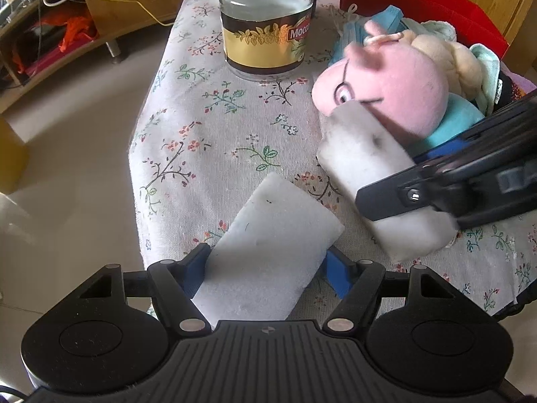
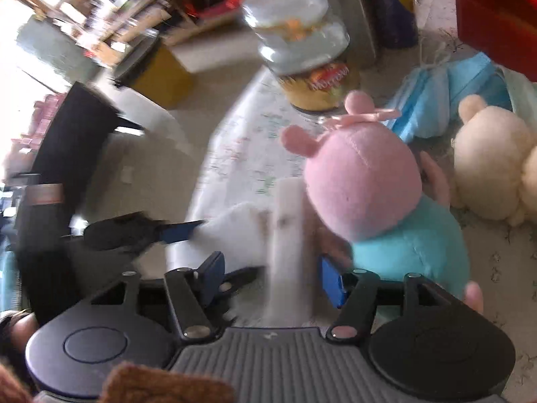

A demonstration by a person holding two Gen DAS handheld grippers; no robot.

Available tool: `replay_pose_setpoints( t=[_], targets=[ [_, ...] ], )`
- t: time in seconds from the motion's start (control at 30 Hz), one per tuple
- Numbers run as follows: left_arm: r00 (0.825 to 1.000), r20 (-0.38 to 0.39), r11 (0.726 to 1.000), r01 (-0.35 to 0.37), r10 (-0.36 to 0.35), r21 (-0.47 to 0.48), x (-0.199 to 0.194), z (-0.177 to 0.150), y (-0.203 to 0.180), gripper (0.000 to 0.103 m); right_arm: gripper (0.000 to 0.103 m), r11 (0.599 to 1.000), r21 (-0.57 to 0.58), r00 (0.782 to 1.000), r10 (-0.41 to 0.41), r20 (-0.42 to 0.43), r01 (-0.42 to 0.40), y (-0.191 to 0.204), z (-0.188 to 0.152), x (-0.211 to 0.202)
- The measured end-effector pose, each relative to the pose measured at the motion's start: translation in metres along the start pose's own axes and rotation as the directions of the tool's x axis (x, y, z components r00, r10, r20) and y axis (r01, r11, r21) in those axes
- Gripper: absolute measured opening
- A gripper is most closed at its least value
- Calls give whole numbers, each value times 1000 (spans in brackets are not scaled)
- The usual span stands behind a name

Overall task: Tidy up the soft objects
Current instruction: 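Grasp one white sponge with the left tool while the right tool grasps the other, then carry both white sponges with both tools over the red box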

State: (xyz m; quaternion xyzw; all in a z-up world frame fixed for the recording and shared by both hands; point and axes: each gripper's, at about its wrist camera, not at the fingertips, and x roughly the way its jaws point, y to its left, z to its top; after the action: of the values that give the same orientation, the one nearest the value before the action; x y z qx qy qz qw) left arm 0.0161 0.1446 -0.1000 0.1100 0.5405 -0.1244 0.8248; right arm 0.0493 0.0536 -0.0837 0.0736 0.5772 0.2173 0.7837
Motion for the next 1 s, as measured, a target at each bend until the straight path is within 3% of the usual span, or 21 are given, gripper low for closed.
replay_pose_setpoints(
  t=[0.03, 0.2, 0.37, 0.53, 0.63, 0.87, 1.0],
  targets=[
    [1000, 1, 1000, -3, 3, 0, 0, 0, -1, 71, 1, 1000, -8, 1000, 2, -8, -2, 1, 0, 3],
    [1000, 15, 1000, -14, 14, -4, -4, -2, -2, 64, 0, 999, -51, 999, -6, 37, 8, 1, -18, -5],
    [999, 22, 999, -31, 32, -27, -9, -3, -1, 57, 0, 996, -14, 993, 88, 78, -87, -11, -28, -37],
    [997, 63, 990, 42, -34, -132, -23, 0, 8, 57, 0, 978, 54, 970, 192, 150, -202, -33, -39, -68],
    [996, 80, 986, 54, -41, -160, -31, 2, 8, 56, 0, 971, 76, 956, 208, 207, -228, -44, -44, -89],
    [970, 224, 951, 155, -95, -266, -71, 16, 3, 57, 0, 960, 119, 921, 200, 333, -252, -75, -50, -129],
    [948, 297, 949, 189, -110, -251, -94, 39, -13, 57, 0, 954, 140, 893, 189, 408, -266, -91, -55, -154]
  ],
)
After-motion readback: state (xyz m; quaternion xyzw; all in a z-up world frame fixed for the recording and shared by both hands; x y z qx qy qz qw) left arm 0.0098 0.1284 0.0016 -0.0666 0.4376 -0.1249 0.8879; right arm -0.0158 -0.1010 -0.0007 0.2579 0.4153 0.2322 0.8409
